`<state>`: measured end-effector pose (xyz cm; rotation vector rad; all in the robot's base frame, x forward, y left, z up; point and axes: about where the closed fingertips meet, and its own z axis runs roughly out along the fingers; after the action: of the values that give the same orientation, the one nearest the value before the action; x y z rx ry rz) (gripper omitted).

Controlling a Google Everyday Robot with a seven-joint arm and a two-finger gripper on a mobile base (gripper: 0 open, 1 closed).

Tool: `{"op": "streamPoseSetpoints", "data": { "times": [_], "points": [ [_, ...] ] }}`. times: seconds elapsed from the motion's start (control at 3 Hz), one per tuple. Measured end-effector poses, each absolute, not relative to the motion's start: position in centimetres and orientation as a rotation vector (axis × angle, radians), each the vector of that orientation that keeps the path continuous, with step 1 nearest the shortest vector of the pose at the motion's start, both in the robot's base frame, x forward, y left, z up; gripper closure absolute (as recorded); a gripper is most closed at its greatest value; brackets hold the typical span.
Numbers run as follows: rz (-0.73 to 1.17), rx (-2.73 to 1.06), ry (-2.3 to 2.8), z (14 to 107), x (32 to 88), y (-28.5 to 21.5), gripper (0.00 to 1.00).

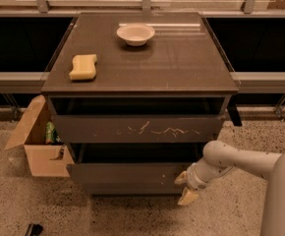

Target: Close middle drawer

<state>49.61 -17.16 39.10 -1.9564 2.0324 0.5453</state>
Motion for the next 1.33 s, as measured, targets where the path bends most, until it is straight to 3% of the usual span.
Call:
{"op": "streamPoseSetpoints", "data": {
  "times": [0.33, 0.67, 1.33],
  "points": [
    [0.511, -1.93, 2.037, 39.3, 52.2, -18.2, 0.72],
    [0.495, -1.92, 2.034, 39.6, 53.4, -18.4, 0.62],
    [0.452, -1.886, 2.042, 40.8, 53.5, -19.8, 0.15]
  ]
}}
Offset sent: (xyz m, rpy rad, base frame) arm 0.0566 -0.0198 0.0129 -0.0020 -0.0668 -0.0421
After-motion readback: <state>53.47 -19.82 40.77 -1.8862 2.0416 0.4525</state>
